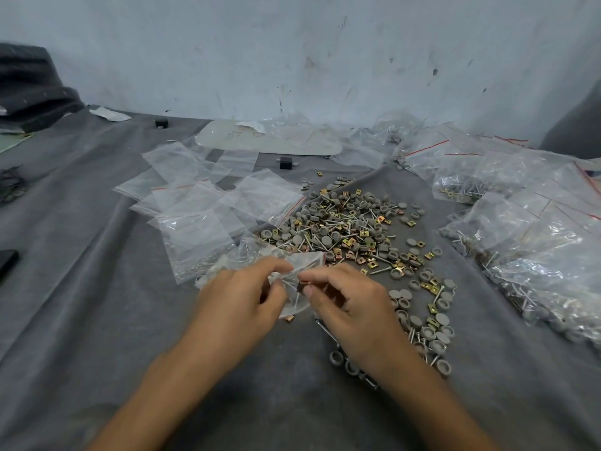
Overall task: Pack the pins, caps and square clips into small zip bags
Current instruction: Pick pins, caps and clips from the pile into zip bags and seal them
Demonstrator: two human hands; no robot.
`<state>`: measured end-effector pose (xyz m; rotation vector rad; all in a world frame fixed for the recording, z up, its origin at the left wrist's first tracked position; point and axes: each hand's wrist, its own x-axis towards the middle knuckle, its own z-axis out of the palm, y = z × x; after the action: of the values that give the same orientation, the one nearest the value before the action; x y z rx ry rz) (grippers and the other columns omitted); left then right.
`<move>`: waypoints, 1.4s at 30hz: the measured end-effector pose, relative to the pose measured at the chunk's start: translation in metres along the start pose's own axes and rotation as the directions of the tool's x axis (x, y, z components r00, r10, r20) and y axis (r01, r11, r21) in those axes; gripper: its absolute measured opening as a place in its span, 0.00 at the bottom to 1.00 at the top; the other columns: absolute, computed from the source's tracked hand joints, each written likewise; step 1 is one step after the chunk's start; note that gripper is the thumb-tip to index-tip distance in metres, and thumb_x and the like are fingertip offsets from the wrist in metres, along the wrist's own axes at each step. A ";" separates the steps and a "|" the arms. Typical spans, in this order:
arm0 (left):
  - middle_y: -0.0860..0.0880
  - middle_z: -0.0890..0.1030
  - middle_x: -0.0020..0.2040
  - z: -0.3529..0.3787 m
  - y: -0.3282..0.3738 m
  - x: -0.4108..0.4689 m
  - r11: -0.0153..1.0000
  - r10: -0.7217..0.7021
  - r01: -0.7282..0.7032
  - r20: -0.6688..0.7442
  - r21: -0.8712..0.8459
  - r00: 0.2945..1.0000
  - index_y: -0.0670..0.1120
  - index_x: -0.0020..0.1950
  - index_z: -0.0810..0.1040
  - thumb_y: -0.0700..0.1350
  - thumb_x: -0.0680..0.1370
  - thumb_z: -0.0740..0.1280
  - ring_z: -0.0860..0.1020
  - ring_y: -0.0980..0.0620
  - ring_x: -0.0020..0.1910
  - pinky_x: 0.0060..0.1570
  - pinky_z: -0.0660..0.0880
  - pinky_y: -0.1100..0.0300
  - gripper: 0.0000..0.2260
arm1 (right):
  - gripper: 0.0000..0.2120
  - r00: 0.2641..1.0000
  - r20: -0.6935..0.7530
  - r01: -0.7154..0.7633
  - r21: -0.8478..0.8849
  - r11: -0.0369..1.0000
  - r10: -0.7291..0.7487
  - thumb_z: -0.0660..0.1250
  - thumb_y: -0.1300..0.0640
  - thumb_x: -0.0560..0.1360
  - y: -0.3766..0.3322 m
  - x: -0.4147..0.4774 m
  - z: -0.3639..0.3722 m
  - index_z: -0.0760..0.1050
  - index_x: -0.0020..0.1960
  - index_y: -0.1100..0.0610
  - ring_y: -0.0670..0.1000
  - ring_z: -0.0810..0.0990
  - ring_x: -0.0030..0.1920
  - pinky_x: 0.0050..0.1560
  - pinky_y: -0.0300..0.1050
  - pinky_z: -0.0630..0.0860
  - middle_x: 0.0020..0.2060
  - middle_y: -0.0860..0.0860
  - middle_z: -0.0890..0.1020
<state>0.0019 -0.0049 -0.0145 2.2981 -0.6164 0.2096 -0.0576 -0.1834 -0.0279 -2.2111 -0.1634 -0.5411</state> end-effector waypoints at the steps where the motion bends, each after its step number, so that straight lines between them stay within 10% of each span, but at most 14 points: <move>1: 0.55 0.78 0.28 0.000 0.000 0.000 1.000 -0.001 0.001 0.005 -0.002 1.000 0.59 0.58 0.82 0.47 0.78 0.67 0.77 0.55 0.32 0.40 0.77 0.53 0.11 | 0.13 1.000 0.008 0.010 -0.017 1.000 -0.010 0.70 0.59 0.79 -0.001 -0.001 0.001 0.81 0.62 0.48 0.40 0.79 0.53 0.52 0.31 0.72 0.50 0.36 0.79; 16: 0.58 0.80 0.31 0.001 0.000 -0.001 1.000 0.002 -0.001 0.042 -0.020 0.999 0.60 0.58 0.81 0.48 0.79 0.66 0.78 0.57 0.32 0.38 0.78 0.53 0.11 | 0.12 0.999 0.031 0.012 -0.059 0.998 -0.010 0.65 0.58 0.82 -0.001 -0.001 0.008 0.80 0.64 0.51 0.40 0.77 0.55 0.55 0.31 0.72 0.53 0.44 0.79; 22: 0.62 0.78 0.31 0.001 -0.004 0.002 0.998 -0.039 0.039 0.013 -0.039 0.999 0.59 0.58 0.82 0.48 0.80 0.66 0.77 0.57 0.32 0.36 0.73 0.57 0.10 | 0.06 0.992 -0.083 -0.082 0.157 0.984 0.096 0.69 0.58 0.79 -0.001 0.003 -0.007 0.81 0.55 0.51 0.42 0.83 0.42 0.38 0.32 0.79 0.44 0.41 0.84; 32: 0.63 0.78 0.31 -0.002 -0.005 0.003 0.998 -0.052 0.051 -0.005 -0.027 0.999 0.59 0.58 0.82 0.48 0.80 0.66 0.77 0.59 0.34 0.33 0.69 0.60 0.10 | 0.06 0.940 0.223 -0.135 -0.453 0.881 0.259 0.67 0.45 0.79 0.017 0.006 -0.023 0.80 0.53 0.44 0.42 0.73 0.50 0.50 0.45 0.73 0.45 0.38 0.76; 42: 0.62 0.78 0.31 -0.002 -0.005 0.002 0.999 -0.042 0.042 0.012 -0.018 0.999 0.60 0.59 0.81 0.48 0.81 0.65 0.77 0.58 0.32 0.31 0.66 0.61 0.11 | 0.04 0.945 0.230 -0.152 -0.322 0.934 0.233 0.69 0.51 0.79 0.021 0.006 -0.026 0.75 0.47 0.42 0.40 0.74 0.47 0.44 0.33 0.69 0.44 0.40 0.77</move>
<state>0.0056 -0.0013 -0.0156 2.2942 -0.5728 0.1702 -0.0542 -0.2168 -0.0258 -2.5588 0.0025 -0.1635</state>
